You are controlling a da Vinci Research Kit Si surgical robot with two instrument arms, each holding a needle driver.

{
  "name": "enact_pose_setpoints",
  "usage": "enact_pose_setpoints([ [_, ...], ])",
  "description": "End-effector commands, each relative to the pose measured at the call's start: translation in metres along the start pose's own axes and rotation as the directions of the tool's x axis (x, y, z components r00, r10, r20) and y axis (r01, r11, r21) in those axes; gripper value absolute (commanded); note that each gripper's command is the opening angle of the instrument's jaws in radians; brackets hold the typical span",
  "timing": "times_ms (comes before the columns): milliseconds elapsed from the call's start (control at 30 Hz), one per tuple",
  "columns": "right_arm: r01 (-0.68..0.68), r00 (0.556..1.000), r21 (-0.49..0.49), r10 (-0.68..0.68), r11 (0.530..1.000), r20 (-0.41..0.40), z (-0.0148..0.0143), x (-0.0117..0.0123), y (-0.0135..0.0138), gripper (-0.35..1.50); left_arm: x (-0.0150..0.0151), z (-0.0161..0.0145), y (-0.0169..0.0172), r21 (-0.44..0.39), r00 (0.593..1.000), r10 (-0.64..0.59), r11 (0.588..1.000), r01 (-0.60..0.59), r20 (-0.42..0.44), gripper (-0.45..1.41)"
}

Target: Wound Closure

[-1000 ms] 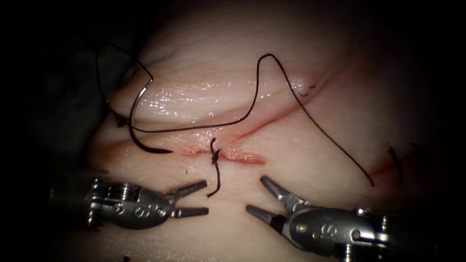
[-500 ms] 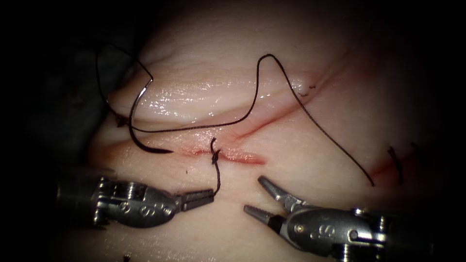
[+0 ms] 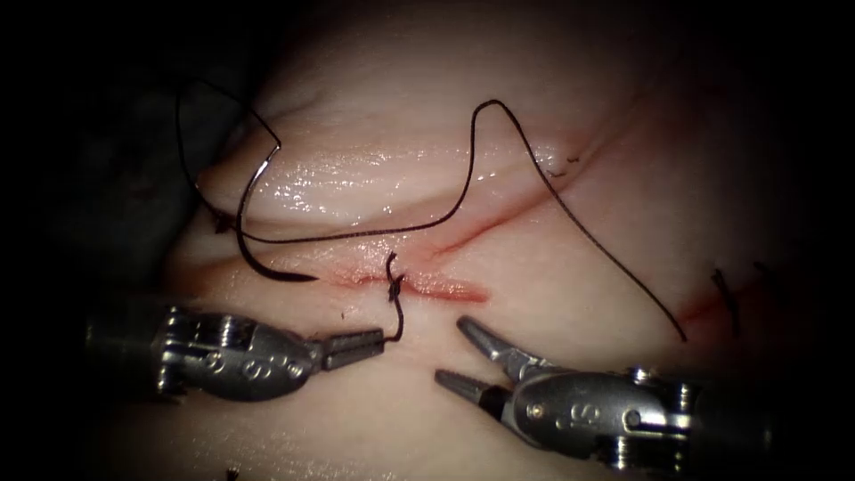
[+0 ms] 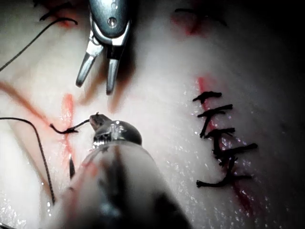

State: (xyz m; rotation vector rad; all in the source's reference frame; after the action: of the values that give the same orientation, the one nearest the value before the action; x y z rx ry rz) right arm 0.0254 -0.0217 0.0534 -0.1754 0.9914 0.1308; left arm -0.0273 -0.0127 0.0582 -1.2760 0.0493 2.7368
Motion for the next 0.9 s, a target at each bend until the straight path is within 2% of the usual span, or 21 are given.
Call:
enact_pose_setpoints([
  [33, 0.008, 0.999, 0.009, -0.007, 1.000, -0.038, 0.0021, -0.0003, 0.0000, 0.42, 0.0000, 0.0004, 0.0001, 0.000, 1.000, -0.015, 1.000, 0.015, -0.008, -0.45],
  [167, 0.025, 0.997, 0.026, -0.023, 0.999, -0.074, 0.0039, -0.0006, 0.0000, 0.49, 0.0002, 0.0000, -0.0004, 0.000, 0.999, -0.032, 0.999, 0.032, -0.016, -0.45],
  [200, 0.043, 0.994, 0.038, -0.039, 0.998, -0.103, 0.0051, -0.0007, -0.0005, 0.68, 0.0004, -0.0001, -0.0005, -0.002, 0.999, -0.035, 0.999, 0.035, -0.015, -0.45],
  [367, 0.060, 0.990, 0.051, -0.053, 0.997, -0.132, 0.0061, -0.0003, -0.0010, 0.66, 0.0007, -0.0003, -0.0003, -0.002, 0.999, -0.038, 0.999, 0.038, -0.013, -0.45],
  [500, 0.053, 0.988, 0.022, -0.049, 0.998, -0.149, 0.0068, 0.0001, -0.0007, 0.64, 0.0010, -0.0006, 0.0001, -0.003, 0.999, -0.039, 0.999, 0.039, -0.014, -0.45],
  [900, 0.065, 0.986, 0.000, -0.064, 0.998, -0.155, 0.0089, 0.0005, -0.0002, 0.64, 0.0016, -0.0007, 0.0008, -0.006, 0.999, -0.041, 0.999, 0.040, -0.019, -0.45],
])
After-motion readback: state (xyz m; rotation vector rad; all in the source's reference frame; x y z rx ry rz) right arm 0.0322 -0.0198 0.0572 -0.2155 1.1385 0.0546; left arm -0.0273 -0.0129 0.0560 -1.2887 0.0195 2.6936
